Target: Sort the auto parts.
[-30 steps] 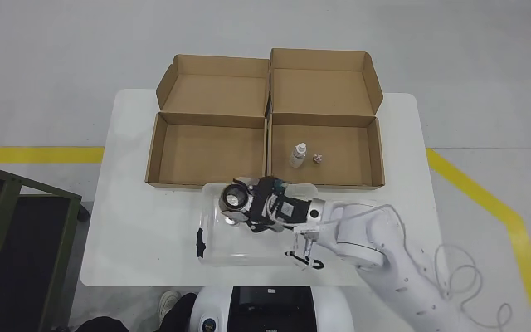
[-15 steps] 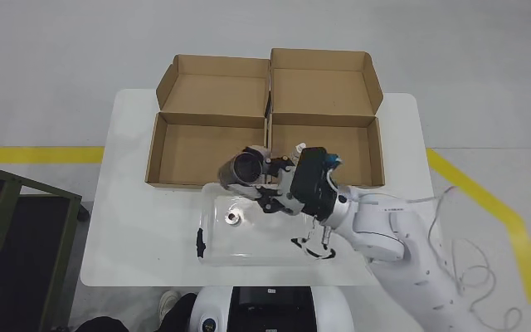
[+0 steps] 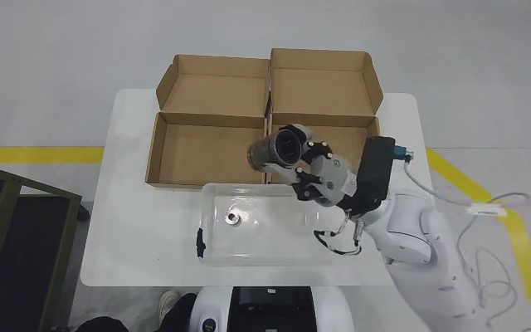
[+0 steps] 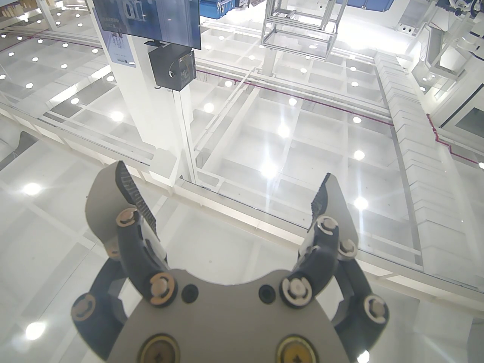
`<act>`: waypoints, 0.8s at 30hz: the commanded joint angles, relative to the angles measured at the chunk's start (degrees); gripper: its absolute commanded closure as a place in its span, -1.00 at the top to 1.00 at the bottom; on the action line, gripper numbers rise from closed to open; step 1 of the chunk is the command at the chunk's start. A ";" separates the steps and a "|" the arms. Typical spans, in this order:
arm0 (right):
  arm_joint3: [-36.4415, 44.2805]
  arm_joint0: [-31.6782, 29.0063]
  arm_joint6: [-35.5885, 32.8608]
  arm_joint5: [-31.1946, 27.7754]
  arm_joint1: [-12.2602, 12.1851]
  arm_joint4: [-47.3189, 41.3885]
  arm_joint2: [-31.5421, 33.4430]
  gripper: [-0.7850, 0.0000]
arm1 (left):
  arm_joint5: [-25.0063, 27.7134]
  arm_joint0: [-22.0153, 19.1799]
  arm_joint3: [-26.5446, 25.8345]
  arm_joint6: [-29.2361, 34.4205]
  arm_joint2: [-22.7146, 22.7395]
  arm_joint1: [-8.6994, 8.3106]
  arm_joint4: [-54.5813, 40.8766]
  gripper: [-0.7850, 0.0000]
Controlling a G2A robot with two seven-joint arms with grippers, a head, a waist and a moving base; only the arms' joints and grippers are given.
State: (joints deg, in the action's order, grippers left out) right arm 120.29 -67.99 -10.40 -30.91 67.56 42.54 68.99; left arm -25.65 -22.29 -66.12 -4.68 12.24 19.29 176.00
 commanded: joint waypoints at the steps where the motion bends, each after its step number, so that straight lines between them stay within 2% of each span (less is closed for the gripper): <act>1: 0.36 -0.38 0.50 -0.25 -0.06 -0.42 0.87 -1.00 | 0.00 0.00 0.00 0.00 0.00 0.00 0.00 1.00; 14: 1.00 -2.50 3.30 -2.14 -0.30 -2.03 4.26 -1.00 | 0.00 0.00 0.00 0.00 0.00 0.00 0.00 1.00; 24: -0.64 -1.29 0.85 -3.24 -0.17 1.17 1.61 -1.00 | 0.00 0.00 0.00 0.00 0.00 0.00 0.00 1.00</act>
State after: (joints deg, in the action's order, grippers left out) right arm 119.91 -69.76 -8.70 -34.03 67.38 42.97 71.13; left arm -25.65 -22.29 -66.12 -4.68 12.24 19.29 176.00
